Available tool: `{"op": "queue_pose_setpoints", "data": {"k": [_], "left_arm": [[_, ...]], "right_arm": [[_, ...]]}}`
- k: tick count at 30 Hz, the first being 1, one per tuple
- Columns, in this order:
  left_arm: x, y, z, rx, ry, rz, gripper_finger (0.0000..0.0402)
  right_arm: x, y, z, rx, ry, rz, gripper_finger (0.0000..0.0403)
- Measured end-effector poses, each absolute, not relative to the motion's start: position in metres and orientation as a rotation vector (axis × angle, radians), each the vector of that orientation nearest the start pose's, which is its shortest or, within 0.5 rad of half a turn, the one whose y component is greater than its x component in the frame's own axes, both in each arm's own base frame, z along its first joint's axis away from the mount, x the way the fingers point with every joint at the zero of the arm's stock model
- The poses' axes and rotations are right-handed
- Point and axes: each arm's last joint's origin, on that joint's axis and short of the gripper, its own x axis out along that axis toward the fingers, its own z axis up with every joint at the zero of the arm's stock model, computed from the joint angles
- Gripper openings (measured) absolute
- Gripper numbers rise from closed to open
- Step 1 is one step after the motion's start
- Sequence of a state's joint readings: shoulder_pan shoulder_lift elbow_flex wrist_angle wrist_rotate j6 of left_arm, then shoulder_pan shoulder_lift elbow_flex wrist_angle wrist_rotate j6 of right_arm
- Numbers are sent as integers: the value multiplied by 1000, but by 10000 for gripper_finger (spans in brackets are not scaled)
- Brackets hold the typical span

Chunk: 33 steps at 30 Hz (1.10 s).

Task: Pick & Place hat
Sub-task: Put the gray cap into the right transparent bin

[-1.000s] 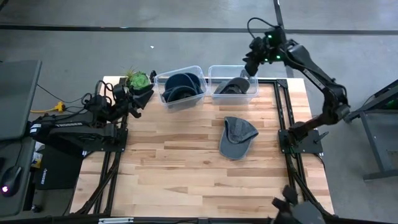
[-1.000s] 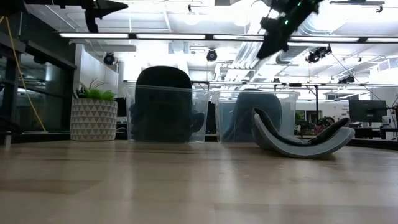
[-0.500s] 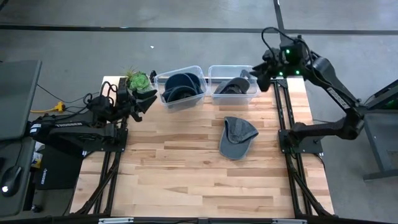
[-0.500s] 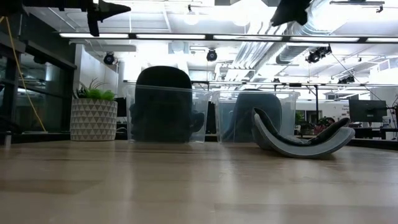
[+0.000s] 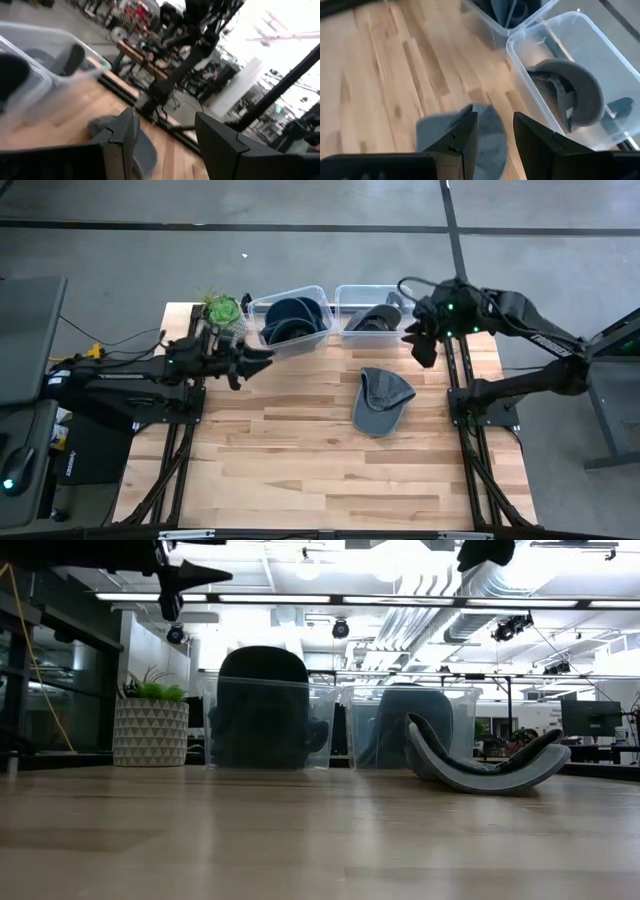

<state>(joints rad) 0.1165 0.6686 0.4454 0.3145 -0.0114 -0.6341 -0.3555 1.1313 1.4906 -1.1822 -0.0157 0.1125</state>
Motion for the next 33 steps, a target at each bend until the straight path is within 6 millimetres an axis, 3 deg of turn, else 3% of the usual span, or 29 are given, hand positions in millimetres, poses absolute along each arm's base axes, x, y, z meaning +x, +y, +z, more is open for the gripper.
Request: {"op": "queue_pose_setpoints", "data": {"k": [8, 14, 21, 27, 33], "left_arm": [[196, -11, 266, -670, -110, 74, 156], [217, -38, 254, -711, -130, 105, 156], [259, -64, 262, -723, -47, 92, 156], [293, -73, 268, -737, 5, 115, 156], [320, -79, 256, -818, 99, 191, 156]], "right_arm": [[175, -36, 401, 222, 845, -366, 119], [177, -17, 354, 295, 768, -356, 119], [165, 3, 306, 441, 671, -308, 119], [152, 18, 291, 494, 626, -288, 119], [140, 26, 280, 561, 635, -318, 119]]}}
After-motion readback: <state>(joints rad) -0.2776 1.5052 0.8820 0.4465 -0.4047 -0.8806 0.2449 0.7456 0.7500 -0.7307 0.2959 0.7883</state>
